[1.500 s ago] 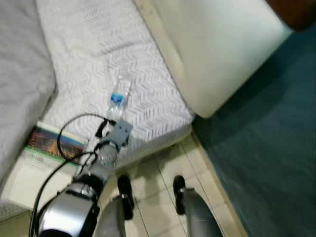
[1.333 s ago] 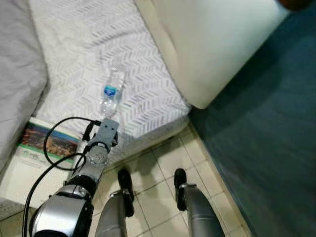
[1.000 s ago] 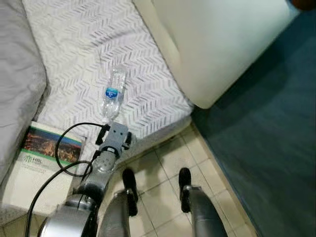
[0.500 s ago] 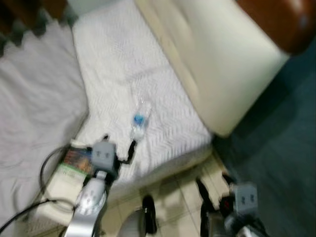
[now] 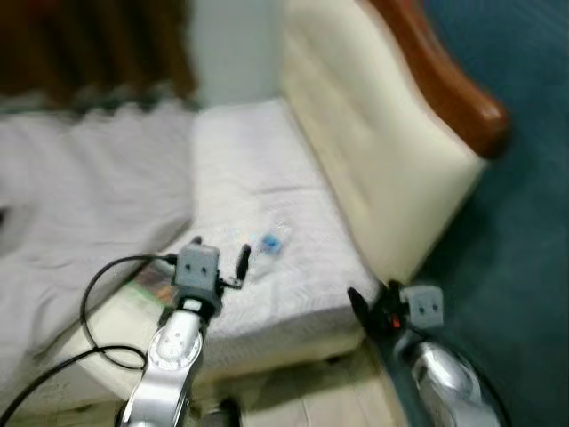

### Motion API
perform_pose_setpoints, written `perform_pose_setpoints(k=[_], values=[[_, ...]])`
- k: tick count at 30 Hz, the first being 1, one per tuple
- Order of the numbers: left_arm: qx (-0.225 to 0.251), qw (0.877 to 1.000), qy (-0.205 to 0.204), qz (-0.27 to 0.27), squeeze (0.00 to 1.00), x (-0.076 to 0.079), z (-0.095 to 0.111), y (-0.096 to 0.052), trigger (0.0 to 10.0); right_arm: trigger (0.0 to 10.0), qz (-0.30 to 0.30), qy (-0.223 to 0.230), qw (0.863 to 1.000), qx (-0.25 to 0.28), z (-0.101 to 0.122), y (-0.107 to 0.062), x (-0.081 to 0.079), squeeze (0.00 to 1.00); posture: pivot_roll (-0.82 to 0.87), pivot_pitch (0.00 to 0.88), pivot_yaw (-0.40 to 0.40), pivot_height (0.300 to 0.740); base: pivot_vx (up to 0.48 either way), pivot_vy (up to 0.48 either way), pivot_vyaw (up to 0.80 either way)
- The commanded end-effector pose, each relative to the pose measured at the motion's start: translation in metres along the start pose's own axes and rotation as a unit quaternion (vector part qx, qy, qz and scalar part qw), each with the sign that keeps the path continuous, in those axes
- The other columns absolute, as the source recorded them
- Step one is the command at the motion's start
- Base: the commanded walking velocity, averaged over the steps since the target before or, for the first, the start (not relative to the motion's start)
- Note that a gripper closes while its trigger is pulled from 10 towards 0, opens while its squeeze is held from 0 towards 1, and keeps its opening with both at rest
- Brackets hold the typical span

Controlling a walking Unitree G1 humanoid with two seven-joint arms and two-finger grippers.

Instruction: Clean up the room

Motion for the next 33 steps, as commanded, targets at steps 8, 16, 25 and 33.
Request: perform_pose_setpoints(k=[8, 16, 25, 33], values=[[-0.015, 0.999, -0.027, -0.044, 0.0, 0.013, -0.006, 0.011, 10.0, 10.0, 0.002, 0.0, 1.0, 0.024, 0.006, 0.01, -0.003, 0.0, 0.06, 0.0, 0.019, 0.74, 0.0, 0.0, 0.07], [-0.03, 0.996, -0.049, -0.073, 0.0, 0.022, -0.012, 0.019, 10.0, 10.0, 0.001, -0.006, 1.0, 0.014, -0.007, 0.001, -0.004, 0.0, 0.02, 0.0, 0.043, 0.74, 0.462, 0.0, 0.0], [-0.029, 0.993, -0.059, -0.096, 0.0, 0.025, -0.011, 0.026, 10.0, 10.0, -0.007, -0.023, 1.0, 0.008, -0.01, -0.001, 0.001, 0.0, 0.0, 0.0, 0.053, 0.74, 0.461, 0.0, -0.36], [-0.039, 0.991, -0.106, -0.067, 0.0, 0.031, -0.02, 0.024, 10.0, 10.0, -0.001, -0.036, 0.999, 0.003, -0.011, 0.0, 0.006, 0.0, 0.0, 0.0, 0.034, 0.74, 0.462, 0.0, -0.1]])
Point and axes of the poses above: a point about 5 cm out from each wrist's last joint towards the gripper, its own y axis pointing out of the wrist towards the gripper, its own z axis along the axis of the wrist's last joint, x = y × z, the point moved 2 cm from there along y, pointing out of the wrist towards the gripper, and after that the axes turned 8 degrees about -y, right-handed, at the moved point
